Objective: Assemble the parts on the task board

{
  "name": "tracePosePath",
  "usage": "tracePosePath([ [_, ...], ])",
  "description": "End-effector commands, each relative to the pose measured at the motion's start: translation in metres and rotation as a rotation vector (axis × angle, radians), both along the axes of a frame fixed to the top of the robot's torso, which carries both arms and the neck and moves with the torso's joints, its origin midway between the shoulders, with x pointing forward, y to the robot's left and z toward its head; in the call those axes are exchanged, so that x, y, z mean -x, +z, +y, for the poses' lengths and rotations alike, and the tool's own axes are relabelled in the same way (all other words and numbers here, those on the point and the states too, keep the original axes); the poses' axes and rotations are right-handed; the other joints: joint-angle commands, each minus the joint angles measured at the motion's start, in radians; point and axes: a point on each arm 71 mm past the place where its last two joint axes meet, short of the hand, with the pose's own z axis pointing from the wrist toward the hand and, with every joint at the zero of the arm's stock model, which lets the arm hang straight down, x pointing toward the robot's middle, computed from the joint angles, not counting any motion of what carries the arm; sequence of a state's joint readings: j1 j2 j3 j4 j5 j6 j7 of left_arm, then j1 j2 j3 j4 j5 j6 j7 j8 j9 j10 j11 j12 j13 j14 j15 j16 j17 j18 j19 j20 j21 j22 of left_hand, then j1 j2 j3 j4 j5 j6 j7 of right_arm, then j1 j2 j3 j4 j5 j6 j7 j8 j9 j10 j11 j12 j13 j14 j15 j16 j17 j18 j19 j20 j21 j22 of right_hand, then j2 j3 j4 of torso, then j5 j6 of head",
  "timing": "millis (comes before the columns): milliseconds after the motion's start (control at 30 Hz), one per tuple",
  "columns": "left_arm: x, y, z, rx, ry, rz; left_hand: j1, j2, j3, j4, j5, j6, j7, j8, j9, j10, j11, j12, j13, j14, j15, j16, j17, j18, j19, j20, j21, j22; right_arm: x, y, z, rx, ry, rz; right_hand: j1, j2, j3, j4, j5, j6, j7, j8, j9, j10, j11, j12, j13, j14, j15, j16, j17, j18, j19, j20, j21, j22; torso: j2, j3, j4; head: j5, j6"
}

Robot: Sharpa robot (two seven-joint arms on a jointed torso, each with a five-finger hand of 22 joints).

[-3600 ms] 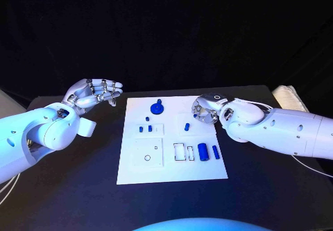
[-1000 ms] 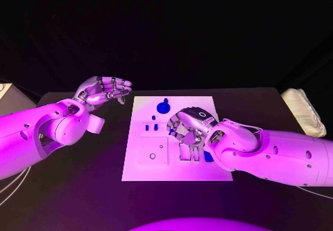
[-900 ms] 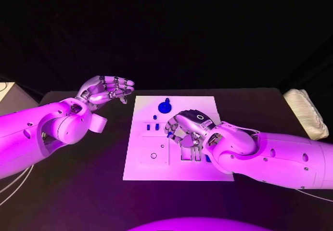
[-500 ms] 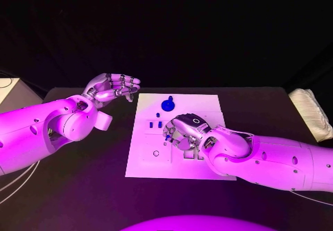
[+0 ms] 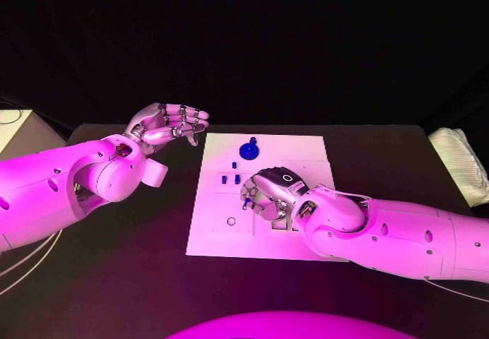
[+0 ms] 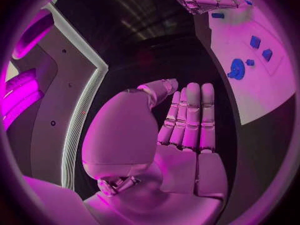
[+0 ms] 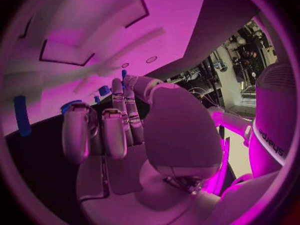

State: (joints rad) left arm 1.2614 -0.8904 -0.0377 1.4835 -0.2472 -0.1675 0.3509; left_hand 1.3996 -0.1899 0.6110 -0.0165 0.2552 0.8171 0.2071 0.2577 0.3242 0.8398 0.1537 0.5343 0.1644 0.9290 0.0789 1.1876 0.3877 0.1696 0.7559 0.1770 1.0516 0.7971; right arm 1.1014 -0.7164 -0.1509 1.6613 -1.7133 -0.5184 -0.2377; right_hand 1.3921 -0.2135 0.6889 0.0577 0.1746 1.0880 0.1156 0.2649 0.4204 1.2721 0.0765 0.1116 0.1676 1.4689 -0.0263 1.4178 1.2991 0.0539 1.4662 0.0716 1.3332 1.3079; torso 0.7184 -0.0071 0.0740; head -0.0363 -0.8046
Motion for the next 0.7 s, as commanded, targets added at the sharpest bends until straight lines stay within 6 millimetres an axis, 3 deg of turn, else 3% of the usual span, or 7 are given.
tracePosePath([
  [33,-0.0001,0.0004,-0.0012,0.008,-0.004,0.003,-0.002,0.007,-0.008,0.0,0.001,0.007,0.005,0.005,-0.001,-0.006,-0.002,0.007,-0.001,-0.001,-0.002,-0.003,-0.001,0.015,0.0,-0.003,-0.007,-0.001,0.0029,-0.0015,0.0019,0.016,0.015,-0.002,-0.002,0.013,0.008,-0.005,0.004,0.003,0.002,0.003,0.002,0.036,-0.032,0.002,0.002,0.046,-0.007,0.0,-0.001,-0.003,0.029,-0.004,-0.004,0.133,-0.001,0.0001,-0.001,0.003,-0.003],
  [333,-0.0017,-0.0002,0.0016,0.005,0.005,0.004,-0.004,0.006,-0.01,0.001,0.002,0.007,0.005,0.005,-0.001,-0.007,-0.002,0.007,-0.002,-0.001,-0.001,-0.004,-0.002,0.015,0.0,-0.002,-0.007,-0.002,0.0054,-0.0039,0.0007,0.014,0.018,0.004,-0.002,0.013,0.008,-0.005,0.004,0.003,0.002,0.003,0.002,0.036,-0.032,0.002,0.002,0.046,-0.007,0.0,-0.001,-0.003,0.029,-0.004,-0.004,0.133,-0.001,0.0005,-0.0031,0.005,-0.001],
  [700,-0.0018,-0.0003,0.0017,0.005,0.004,0.005,-0.004,0.006,-0.01,0.001,0.002,0.007,0.005,0.005,-0.001,-0.007,-0.002,0.007,-0.002,-0.001,-0.001,-0.004,-0.002,0.015,0.0,-0.002,-0.007,-0.002,0.0035,-0.0072,0.001,0.021,0.011,0.008,-0.002,0.013,0.008,-0.005,0.004,0.003,0.002,0.003,0.002,0.036,-0.032,0.002,0.002,0.046,-0.007,0.0,-0.001,-0.003,0.029,-0.004,-0.004,0.133,0.0,0.0,-0.0007,0.005,-0.001],
])
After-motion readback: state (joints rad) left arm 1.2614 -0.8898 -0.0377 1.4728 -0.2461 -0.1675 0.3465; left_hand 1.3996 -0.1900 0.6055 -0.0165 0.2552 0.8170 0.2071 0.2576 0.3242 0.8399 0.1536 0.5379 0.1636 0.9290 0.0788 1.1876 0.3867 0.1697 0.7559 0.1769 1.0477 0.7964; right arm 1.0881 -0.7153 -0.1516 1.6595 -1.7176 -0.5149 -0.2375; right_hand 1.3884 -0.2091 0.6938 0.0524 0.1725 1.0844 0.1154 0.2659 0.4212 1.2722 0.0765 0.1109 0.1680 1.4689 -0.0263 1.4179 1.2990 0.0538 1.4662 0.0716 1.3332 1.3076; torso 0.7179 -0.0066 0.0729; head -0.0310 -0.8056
